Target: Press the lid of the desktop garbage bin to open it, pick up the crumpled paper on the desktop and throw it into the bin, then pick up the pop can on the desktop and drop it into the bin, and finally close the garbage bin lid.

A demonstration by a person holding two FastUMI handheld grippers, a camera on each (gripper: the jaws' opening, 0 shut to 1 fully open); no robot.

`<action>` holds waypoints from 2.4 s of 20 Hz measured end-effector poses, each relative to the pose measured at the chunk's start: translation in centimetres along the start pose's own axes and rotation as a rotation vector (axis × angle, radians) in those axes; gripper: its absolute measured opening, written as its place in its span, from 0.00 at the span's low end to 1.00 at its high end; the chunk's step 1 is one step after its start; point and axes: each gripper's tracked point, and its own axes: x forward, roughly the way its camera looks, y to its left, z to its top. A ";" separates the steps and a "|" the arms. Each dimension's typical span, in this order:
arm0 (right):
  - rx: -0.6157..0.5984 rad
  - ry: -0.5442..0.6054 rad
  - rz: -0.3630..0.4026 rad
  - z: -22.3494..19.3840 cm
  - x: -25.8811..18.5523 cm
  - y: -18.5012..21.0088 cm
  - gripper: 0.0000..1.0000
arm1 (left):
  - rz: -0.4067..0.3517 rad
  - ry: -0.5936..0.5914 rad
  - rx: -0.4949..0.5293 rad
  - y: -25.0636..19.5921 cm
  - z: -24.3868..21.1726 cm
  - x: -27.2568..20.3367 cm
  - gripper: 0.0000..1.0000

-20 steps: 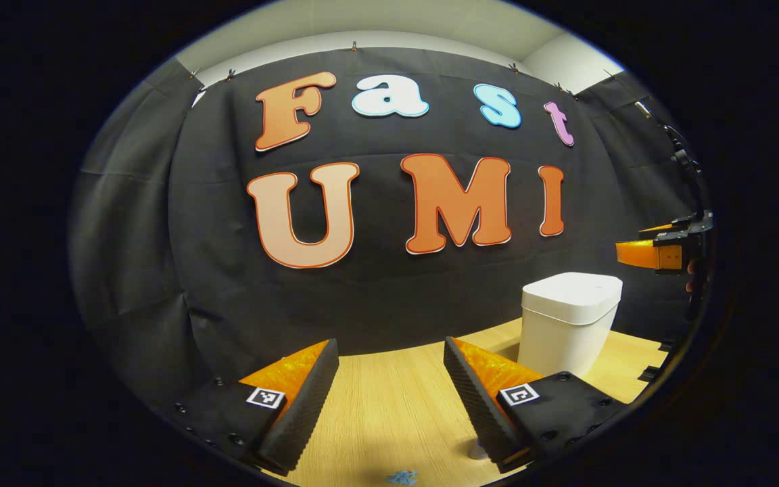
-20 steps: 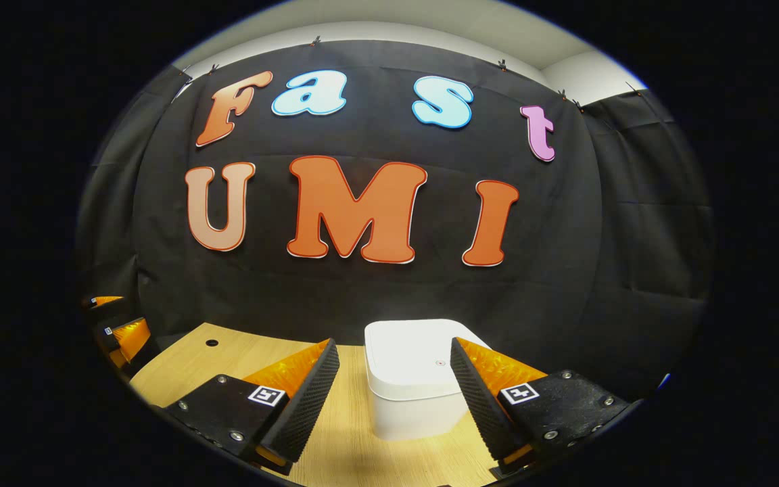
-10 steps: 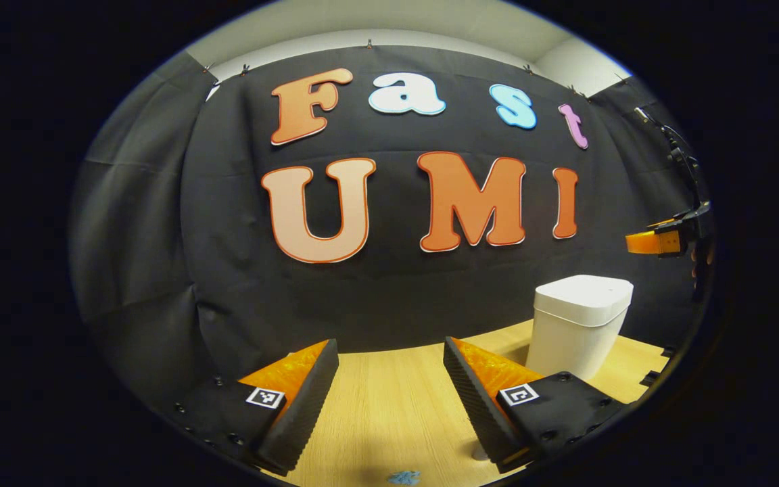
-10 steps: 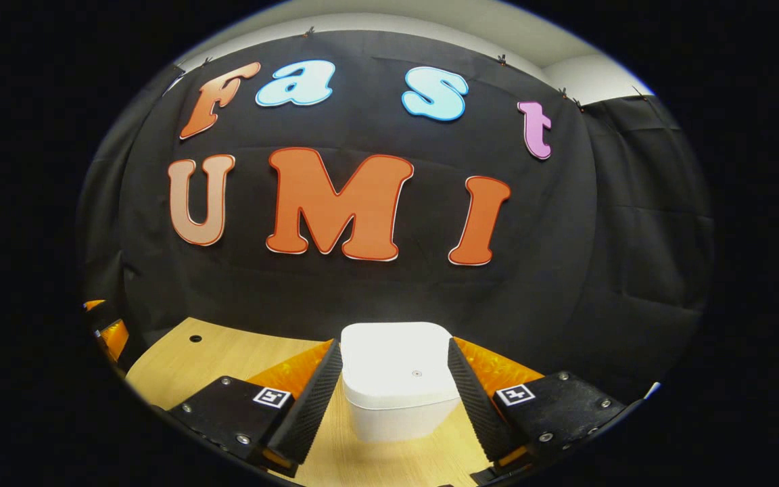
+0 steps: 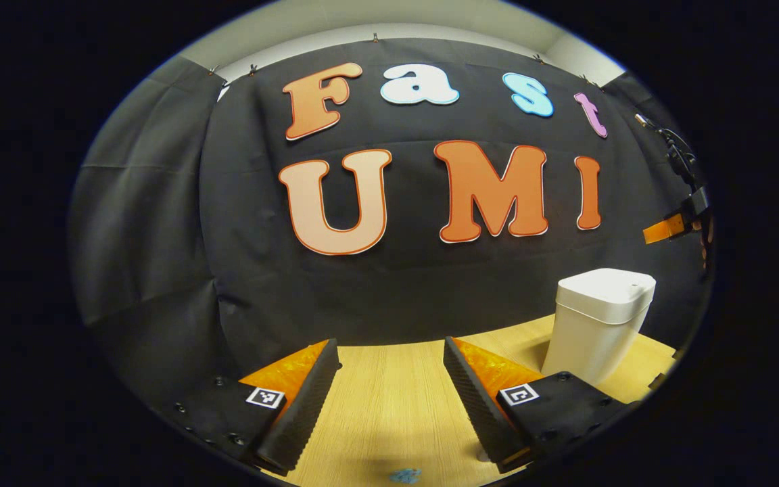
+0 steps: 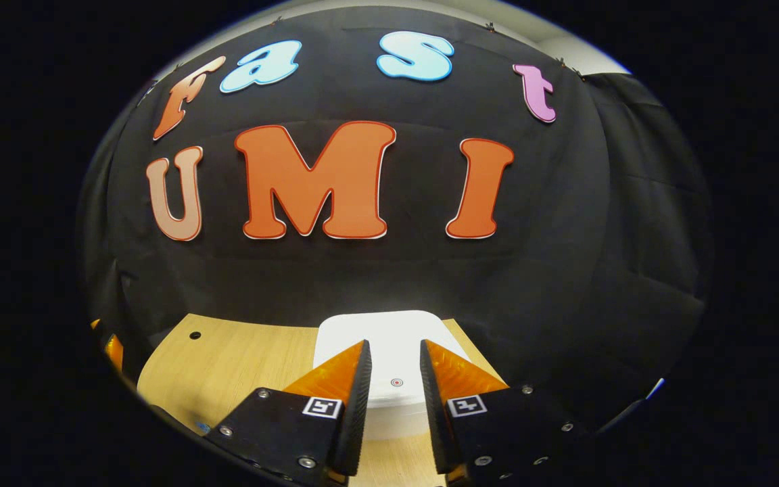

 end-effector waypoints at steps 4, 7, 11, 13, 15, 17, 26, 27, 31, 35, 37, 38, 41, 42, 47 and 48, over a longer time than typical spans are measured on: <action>-0.056 0.048 0.018 -0.9 1.4 -0.2 0.36 | 0.011 0.021 0.007 -0.4 -0.5 0.2 1.00; -0.076 0.076 0.011 -1.4 2.6 -0.4 0.18 | 0.021 0.037 0.010 -0.4 -0.9 0.2 1.00; -0.046 0.132 0.022 -2.3 3.8 -0.7 0.02 | 0.045 0.055 0.015 0.1 -1.4 0.5 0.99; -0.055 0.151 0.026 -2.6 4.0 -0.8 0.02 | 0.056 0.065 0.015 0.4 -1.7 0.5 0.97; -0.060 0.173 0.031 -2.9 4.3 -0.8 0.01 | 0.069 0.072 0.013 0.7 -1.9 0.5 1.00; -0.062 0.196 0.035 -3.3 4.8 -0.9 0.01 | 0.077 0.079 0.009 0.7 -2.1 0.6 1.00; -0.045 0.269 0.065 -5.9 6.9 -1.0 0.01 | 0.104 0.108 0.018 0.6 -2.9 0.8 1.00; -0.042 0.277 0.068 -6.3 7.1 -0.9 0.01 | 0.106 0.110 0.020 0.6 -3.0 0.8 1.00; -0.015 0.288 0.086 -7.2 7.4 -0.8 0.01 | 0.099 0.126 0.031 0.0 -3.1 1.0 0.97; -0.024 0.265 0.083 -7.4 7.1 -0.7 0.01 | 0.089 0.136 0.041 -1.5 -3.2 1.5 1.00; -0.028 0.265 0.098 -7.6 6.8 -0.6 0.01 | 0.084 0.138 0.046 -2.3 -3.1 1.6 0.97; -0.013 0.262 0.107 -7.6 6.7 -0.6 0.01 | 0.079 0.138 0.046 -2.8 -3.1 1.7 0.97; -0.010 0.253 0.147 -7.5 6.8 -0.5 0.01 | 0.077 0.133 0.055 -3.9 -3.1 1.5 0.97; -0.018 0.239 0.153 -7.2 7.0 -0.5 0.01 | 0.075 0.139 0.054 -4.2 -3.2 1.4 0.97; -0.001 0.266 0.124 -7.3 7.5 -0.3 0.01 | 0.040 0.110 0.107 -4.5 -2.0 2.1 1.00; 0.005 0.265 0.119 -7.5 7.5 -0.3 0.01 | 0.032 0.102 0.108 -4.3 -1.7 2.4 0.97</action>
